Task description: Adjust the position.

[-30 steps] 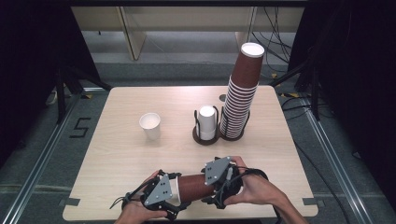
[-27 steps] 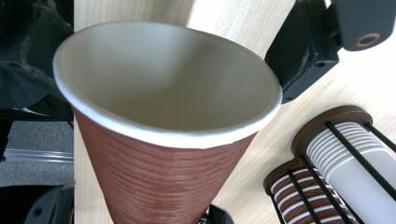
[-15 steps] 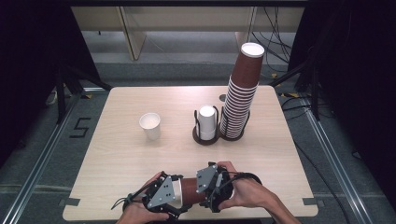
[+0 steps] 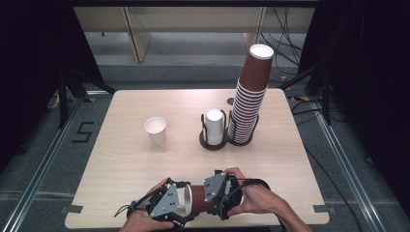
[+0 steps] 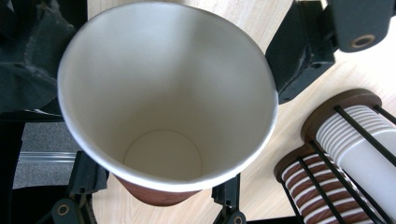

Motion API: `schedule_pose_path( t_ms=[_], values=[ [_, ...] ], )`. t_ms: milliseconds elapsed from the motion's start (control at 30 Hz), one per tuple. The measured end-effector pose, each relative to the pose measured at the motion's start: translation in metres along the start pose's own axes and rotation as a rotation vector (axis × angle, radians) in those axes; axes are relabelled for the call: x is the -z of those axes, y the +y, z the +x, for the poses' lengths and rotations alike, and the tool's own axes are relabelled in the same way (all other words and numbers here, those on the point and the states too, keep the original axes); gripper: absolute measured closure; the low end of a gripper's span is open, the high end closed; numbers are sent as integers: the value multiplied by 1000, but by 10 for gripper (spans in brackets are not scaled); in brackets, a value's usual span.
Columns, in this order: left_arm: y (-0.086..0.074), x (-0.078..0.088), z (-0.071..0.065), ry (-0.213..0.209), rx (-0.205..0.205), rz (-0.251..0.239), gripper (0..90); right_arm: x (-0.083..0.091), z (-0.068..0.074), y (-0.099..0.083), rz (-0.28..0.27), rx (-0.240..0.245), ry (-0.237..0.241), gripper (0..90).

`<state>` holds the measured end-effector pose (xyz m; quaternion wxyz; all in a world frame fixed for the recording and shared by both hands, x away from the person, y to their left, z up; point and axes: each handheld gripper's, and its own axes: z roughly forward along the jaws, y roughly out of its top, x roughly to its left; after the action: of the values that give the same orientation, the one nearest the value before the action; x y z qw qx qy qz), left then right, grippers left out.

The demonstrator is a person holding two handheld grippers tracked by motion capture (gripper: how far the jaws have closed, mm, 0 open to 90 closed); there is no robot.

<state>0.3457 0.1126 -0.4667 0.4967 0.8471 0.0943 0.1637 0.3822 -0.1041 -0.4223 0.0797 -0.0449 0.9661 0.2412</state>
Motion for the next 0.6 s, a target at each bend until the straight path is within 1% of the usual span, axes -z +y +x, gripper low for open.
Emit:
schedule_pose_path(
  t_ms=[33, 67, 100, 133, 167, 200, 233, 267, 300, 333, 367, 400, 433, 467, 500, 533, 567, 600],
  values=[
    [0, 1, 0, 5, 3, -4, 120, -1, -3, 1, -18, 47, -2, 214],
    [1, 2, 1, 6, -2, 0, 120, -2, -5, 1, -32, 70, -1, 194],
    [1, 2, 0, 7, -1, -11, 120, -2, -5, 1, -33, 67, 0, 181],
    [2, 2, 1, 5, -10, -5, 120, -1, -1, 1, -4, 10, 1, 183],
    [2, 2, -1, 5, -4, -17, 120, -2, 0, 1, -1, 18, 0, 193],
    [2, 2, -1, 3, -4, -20, 120, -2, 0, 1, -1, 9, -2, 210],
    [2, 2, -1, 10, -6, -22, 120, -2, -2, 1, -10, 26, 1, 212],
    [2, 2, -1, 11, -7, -26, 120, -1, -1, 0, -2, 6, 3, 214],
    [3, 3, 0, 4, -6, -20, 120, -1, -2, 0, -7, 15, -2, 217],
    [2, 3, -1, 6, -1, -31, 119, -2, -3, 0, -21, 45, -4, 219],
    [2, 3, 0, 6, 5, -40, 117, -1, -3, 0, -27, 45, -3, 220],
    [2, 4, 0, 4, 7, -48, 110, 1, -1, 0, -20, 8, 6, 219],
    [2, 3, 0, 3, 17, -74, 99, 2, -1, -1, -31, 3, 7, 216],
    [2, 4, 0, 15, 28, -81, 87, 1, -6, -1, -62, 66, 7, 214],
    [2, 3, 0, 17, 37, -93, 77, 4, -1, -1, -40, -5, 9, 213],
    [2, 3, 0, 15, 45, -107, 71, 4, -3, -1, -52, 16, 3, 214],
    [1, 3, 1, 18, 50, -124, 74, 3, -7, -1, -86, 90, 3, 215],
    [0, 4, 1, 19, 73, -138, 74, 4, -7, -1, -96, 89, 3, 215]
  ],
)
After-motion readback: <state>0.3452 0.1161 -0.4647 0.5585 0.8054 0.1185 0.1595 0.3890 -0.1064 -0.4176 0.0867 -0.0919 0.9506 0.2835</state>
